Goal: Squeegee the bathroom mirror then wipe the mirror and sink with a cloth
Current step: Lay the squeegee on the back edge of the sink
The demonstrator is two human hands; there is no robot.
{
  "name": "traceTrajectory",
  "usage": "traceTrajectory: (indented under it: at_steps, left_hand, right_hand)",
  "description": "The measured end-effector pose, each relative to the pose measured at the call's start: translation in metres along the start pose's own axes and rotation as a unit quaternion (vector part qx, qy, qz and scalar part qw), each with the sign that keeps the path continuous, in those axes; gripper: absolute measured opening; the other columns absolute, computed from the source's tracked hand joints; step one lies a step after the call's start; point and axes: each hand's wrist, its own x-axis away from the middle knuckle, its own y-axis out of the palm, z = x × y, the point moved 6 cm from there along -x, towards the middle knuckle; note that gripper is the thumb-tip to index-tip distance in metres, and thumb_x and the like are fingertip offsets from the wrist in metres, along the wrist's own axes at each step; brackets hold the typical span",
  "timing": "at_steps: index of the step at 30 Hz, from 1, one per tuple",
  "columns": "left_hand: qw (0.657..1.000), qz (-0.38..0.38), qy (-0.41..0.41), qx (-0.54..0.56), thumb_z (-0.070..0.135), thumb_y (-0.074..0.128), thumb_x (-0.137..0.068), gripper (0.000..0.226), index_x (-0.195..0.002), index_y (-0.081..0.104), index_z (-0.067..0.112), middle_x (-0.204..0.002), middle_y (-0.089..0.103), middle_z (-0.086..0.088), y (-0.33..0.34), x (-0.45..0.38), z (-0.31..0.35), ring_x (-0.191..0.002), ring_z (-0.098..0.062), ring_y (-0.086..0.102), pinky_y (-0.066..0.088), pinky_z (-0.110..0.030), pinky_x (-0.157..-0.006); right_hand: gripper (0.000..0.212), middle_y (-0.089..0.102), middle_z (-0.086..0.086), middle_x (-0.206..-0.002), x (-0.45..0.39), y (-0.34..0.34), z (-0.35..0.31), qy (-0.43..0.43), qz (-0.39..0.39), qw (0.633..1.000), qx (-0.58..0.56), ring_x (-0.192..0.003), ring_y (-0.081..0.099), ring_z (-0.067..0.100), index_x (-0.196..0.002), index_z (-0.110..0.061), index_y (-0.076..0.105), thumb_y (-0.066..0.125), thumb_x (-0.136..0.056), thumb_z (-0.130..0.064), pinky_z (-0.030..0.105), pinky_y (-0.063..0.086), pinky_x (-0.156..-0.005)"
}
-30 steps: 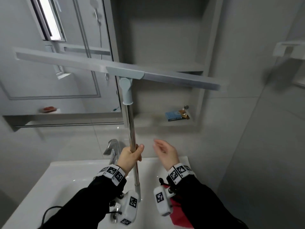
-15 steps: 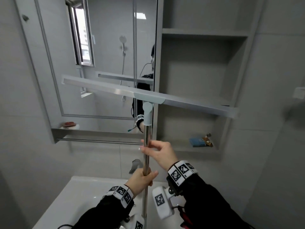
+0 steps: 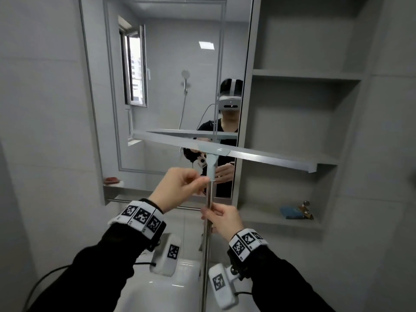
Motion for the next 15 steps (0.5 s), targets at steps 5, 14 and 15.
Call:
traceTrajectory:
  at_steps: [5,14,15]
  left_hand:
    - [0.959,0.094,0.203,-0.175,0.026,0.071,-0.079,0.033,-0.11,0.064,0.015,-0.106,0.058,0.001,-0.014,-0.012,0.044,-0.099,-0.009,0.05,0.039,-0.016,-0.087]
    - [0.861,0.069,0.167,-0.475,0.043,0.066,-0.079,0.092,-0.15,0.011,0.023,-0.153,0.025,-0.001,-0.025,-0.033,0.02,-0.142,-0.021,0.023,0.0,-0.059,-0.115]
    - [0.858,0.077,0.157,-0.484,0.042,0.065,-0.081,0.09,-0.151,0.011,0.022,-0.152,0.028,-0.001,-0.031,-0.034,0.017,-0.142,-0.022,0.024,0.002,-0.061,-0.114]
  right_hand:
    - [0.014,0.071,-0.001,-0.073,0.001,0.025,-0.006,-0.005,-0.011,0.999,0.04,-0.073,0.068,0.017,-0.07,-0.027,0.069,0.069,-0.083,-0.023,0.034,0.056,-0.068]
    - [0.016,0.064,0.0,-0.066,-0.003,0.044,-0.031,-0.064,-0.02,0.991,0.112,-0.061,0.058,0.014,-0.072,-0.019,0.066,0.061,-0.087,-0.022,0.031,0.051,-0.068]
    - [0.016,0.061,0.0,-0.065,-0.001,0.046,-0.032,-0.07,-0.023,0.991,0.11,-0.059,0.055,0.015,-0.075,-0.012,0.065,0.06,-0.088,-0.021,0.03,0.049,-0.064]
